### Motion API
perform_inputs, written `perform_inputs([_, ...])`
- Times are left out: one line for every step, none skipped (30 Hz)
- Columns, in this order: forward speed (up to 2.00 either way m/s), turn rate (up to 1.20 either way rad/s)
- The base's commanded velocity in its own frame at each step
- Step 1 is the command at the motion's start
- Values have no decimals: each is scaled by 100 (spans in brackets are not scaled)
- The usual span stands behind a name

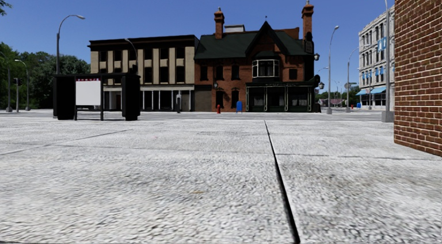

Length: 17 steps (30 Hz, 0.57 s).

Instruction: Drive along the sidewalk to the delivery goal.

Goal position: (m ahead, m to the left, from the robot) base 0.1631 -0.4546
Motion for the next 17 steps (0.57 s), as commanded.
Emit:
perform_inputs([0, 0])
perform_inputs([0, 0])
perform_inputs([0, 0])
perform_inputs([0, 0])
perform_inputs([0, 0])
perform_inputs([0, 0])
perform_inputs([0, 0])
perform_inputs([0, 0])
perform_inputs([0, 0])
perform_inputs([0, 0])
perform_inputs([0, 0])
perform_inputs([0, 0])
perform_inputs([0, 0])
perform_inputs([0, 0])
perform_inputs([0, 0])
perform_inputs([0, 0])
perform_inputs([0, 0])
